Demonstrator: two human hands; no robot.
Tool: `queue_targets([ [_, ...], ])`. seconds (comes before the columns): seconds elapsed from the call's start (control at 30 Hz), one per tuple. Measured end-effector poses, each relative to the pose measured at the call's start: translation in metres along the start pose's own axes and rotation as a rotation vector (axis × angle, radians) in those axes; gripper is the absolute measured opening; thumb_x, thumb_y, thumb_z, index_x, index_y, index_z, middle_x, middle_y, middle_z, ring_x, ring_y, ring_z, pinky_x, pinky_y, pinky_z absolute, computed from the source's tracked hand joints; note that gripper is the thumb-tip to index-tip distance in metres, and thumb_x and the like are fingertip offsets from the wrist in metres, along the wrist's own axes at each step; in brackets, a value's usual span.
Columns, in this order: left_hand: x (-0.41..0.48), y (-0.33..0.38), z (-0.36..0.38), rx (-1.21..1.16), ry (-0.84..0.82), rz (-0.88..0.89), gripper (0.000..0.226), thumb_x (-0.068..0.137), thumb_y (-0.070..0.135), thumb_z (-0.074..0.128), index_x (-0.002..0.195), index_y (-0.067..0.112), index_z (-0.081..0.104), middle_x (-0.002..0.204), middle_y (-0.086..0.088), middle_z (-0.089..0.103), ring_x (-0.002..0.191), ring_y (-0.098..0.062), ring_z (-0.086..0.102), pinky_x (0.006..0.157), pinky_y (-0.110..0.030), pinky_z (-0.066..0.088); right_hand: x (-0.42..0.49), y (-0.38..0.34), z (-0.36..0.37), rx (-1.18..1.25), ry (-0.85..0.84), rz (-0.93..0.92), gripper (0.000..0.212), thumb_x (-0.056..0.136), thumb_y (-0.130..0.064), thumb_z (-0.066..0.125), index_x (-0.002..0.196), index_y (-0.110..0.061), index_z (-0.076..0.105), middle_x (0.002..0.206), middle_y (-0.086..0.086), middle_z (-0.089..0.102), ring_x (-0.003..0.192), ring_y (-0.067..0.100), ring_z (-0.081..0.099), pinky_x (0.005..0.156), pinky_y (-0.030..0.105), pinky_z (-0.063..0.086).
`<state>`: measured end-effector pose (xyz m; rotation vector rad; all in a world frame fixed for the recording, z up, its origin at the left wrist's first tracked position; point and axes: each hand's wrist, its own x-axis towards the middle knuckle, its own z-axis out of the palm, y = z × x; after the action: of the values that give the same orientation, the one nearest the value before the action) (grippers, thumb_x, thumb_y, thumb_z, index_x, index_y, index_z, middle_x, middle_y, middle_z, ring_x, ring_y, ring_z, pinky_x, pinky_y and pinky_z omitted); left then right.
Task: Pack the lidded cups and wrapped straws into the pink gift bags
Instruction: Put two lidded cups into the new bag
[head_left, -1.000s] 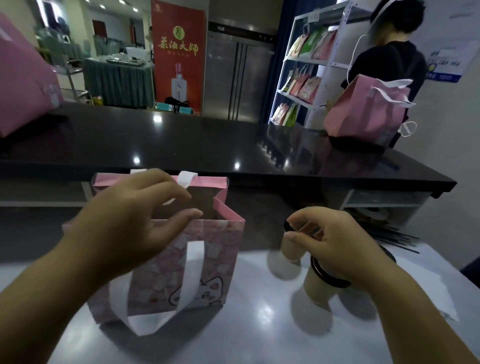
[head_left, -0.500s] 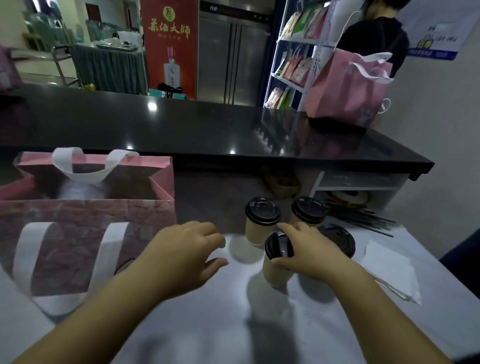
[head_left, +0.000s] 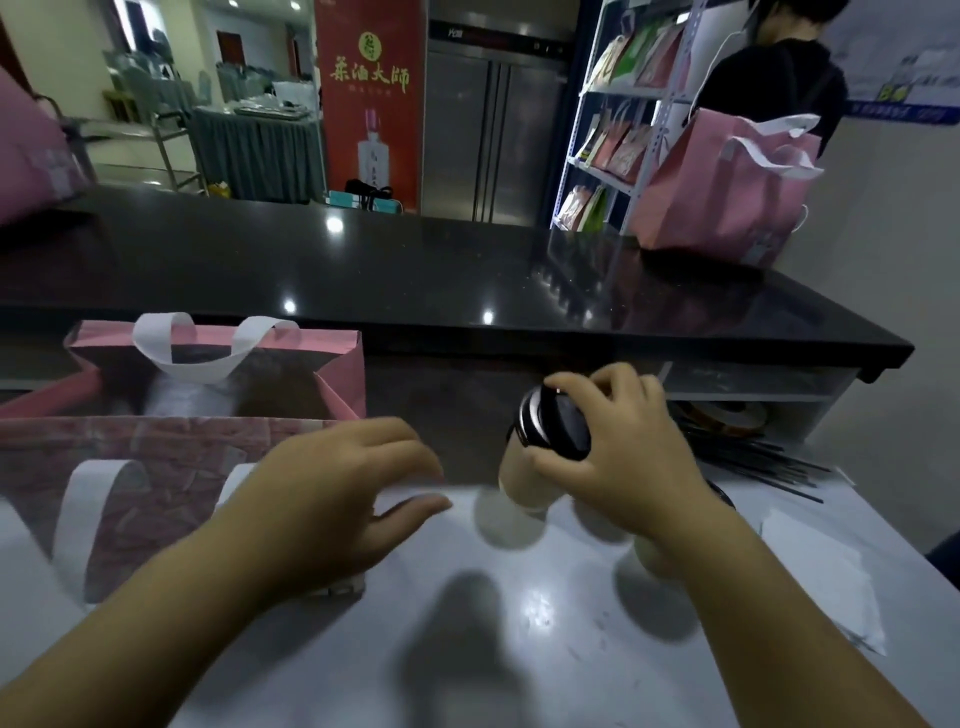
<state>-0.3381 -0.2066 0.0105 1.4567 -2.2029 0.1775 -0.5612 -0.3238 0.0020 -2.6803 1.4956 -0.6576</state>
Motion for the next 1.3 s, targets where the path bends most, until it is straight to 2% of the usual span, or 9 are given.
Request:
queue_targets([
  [0.17,-0.003,-0.031,-0.054,0.002,0.096,-0.049,0.037,0.081,0.052,0.045,0.092,0.024,0.066,0.087,0.011,0.061,0.072,-0.005,0.06,0.056,-0.029,0.053,0.031,-0.045,-0.037,0.136,0.269,-0.152,0.065,0.066,-0.061,0.056,0.126,-0.035,0.046,0.106,-0.005,0.034,0.1,0.017,0.03,0.077,0.027,0.032],
  [0.23,-0.01,-0.053,-0.073,0.044,0.115,-0.088,0.033,0.083,0.051,0.048,0.094,0.025,0.065,0.088,0.01,0.061,0.073,-0.005,0.06,0.058,-0.028,0.053,0.045,-0.068,-0.045,0.201,0.313,-0.209,0.066,0.067,-0.062,0.053,0.126,-0.034,0.047,0.107,-0.004,0.035,0.101,0.018,0.031,0.076,0.022,0.032],
  [0.33,-0.023,-0.088,-0.094,0.081,0.142,-0.182,0.023,0.079,0.042,0.059,0.094,0.026,0.065,0.087,0.012,0.062,0.071,-0.006,0.06,0.058,-0.03,0.054,0.063,-0.104,-0.047,0.341,0.302,-0.281,0.066,0.067,-0.063,0.05,0.126,-0.034,0.046,0.111,-0.003,0.037,0.105,0.019,0.034,0.082,0.025,0.036],
  [0.5,-0.054,-0.148,-0.111,0.115,0.124,-0.347,0.023,0.071,0.023,0.074,0.091,0.032,0.066,0.084,0.015,0.062,0.079,-0.006,0.057,0.065,-0.036,0.051,0.09,-0.162,-0.026,0.479,0.19,-0.41,0.064,0.068,-0.064,0.05,0.127,-0.038,0.043,0.112,-0.004,0.04,0.108,0.018,0.037,0.085,0.021,0.036],
  [0.77,-0.085,-0.202,-0.109,0.101,-0.204,-0.413,0.028,0.082,0.037,0.061,0.11,0.043,0.06,0.106,0.027,0.05,0.108,0.002,0.04,0.094,-0.029,0.041,0.116,-0.212,0.034,0.406,-0.13,-0.534,0.066,0.07,-0.067,0.053,0.13,-0.044,0.037,0.112,-0.013,0.034,0.109,0.009,0.033,0.088,0.024,0.042],
  [0.9,-0.093,-0.218,-0.111,0.131,-0.25,-0.409,0.033,0.08,0.046,0.06,0.112,0.041,0.058,0.103,0.024,0.043,0.1,0.001,0.036,0.087,-0.02,0.039,0.123,-0.22,0.05,0.242,-0.28,-0.579,0.068,0.07,-0.066,0.058,0.13,-0.046,0.035,0.117,-0.015,0.033,0.11,0.008,0.03,0.09,0.032,0.045],
  [1.0,-0.099,-0.224,-0.109,0.135,-0.335,-0.398,0.035,0.077,0.057,0.055,0.108,0.042,0.058,0.104,0.024,0.037,0.101,0.005,0.031,0.083,-0.015,0.039,0.124,-0.224,0.057,0.133,-0.391,-0.623,0.069,0.069,-0.062,0.065,0.129,-0.049,0.033,0.119,-0.019,0.03,0.111,0.003,0.028,0.09,0.026,0.044],
  [1.13,-0.108,-0.225,-0.105,0.084,-0.382,-0.371,0.057,0.066,0.074,0.047,0.115,0.044,0.049,0.129,0.026,0.021,0.116,0.008,0.019,0.092,-0.015,0.037,0.122,-0.231,0.059,0.015,-0.48,-0.727,0.072,0.068,-0.053,0.071,0.129,-0.049,0.033,0.123,-0.021,0.031,0.114,0.003,0.028,0.088,0.023,0.046],
  [1.3,-0.116,-0.223,-0.105,0.02,-0.36,-0.307,0.097,0.052,0.083,0.045,0.136,0.048,0.012,0.142,0.031,-0.009,0.127,0.01,0.0,0.093,-0.012,0.025,0.123,-0.251,0.067,-0.061,-0.546,-0.832,0.079,0.069,-0.049,0.072,0.135,-0.047,0.029,0.13,-0.015,0.031,0.117,0.009,0.033,0.088,0.025,0.045],
])
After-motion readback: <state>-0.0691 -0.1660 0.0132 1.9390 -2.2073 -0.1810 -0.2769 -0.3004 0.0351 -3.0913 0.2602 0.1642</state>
